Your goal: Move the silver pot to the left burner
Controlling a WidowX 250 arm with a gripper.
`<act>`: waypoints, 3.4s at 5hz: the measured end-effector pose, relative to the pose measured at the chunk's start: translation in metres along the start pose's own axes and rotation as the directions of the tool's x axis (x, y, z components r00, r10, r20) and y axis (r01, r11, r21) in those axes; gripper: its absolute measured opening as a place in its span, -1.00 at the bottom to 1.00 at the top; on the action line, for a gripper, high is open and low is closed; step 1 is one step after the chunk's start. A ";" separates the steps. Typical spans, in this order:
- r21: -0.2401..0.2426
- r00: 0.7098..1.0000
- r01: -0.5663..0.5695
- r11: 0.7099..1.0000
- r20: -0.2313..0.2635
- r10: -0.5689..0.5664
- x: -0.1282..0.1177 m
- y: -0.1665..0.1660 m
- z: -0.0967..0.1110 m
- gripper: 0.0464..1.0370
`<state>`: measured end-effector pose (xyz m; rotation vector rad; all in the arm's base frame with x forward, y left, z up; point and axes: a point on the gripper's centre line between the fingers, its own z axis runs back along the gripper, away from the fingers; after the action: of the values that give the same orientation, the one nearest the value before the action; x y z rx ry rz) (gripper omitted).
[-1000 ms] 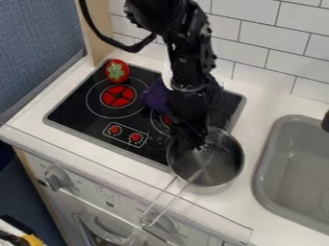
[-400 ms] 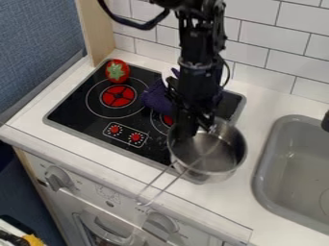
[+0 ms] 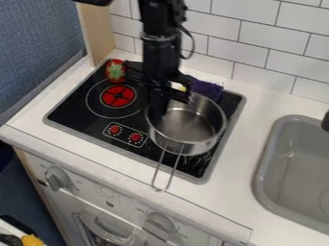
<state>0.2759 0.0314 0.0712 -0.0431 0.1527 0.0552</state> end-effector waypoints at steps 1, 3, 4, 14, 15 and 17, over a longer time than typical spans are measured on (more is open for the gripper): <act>-0.023 0.963 -0.268 0.963 0.035 0.268 -0.015 0.035 0.004 -0.94; -0.083 0.723 -0.687 0.722 0.030 0.691 -0.025 0.071 -0.005 -0.94; -0.083 0.536 -0.843 0.532 -0.031 0.844 -0.022 0.087 -0.016 -0.94; 0.134 0.561 -0.822 0.554 0.021 0.828 -0.012 0.121 -0.027 0.95; 0.234 0.718 -0.685 0.690 0.059 0.693 -0.006 0.103 0.005 0.94; 0.247 0.954 -0.294 0.923 0.141 0.266 0.001 0.040 0.032 0.93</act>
<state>0.2790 0.0731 0.1016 0.2513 0.0589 0.3230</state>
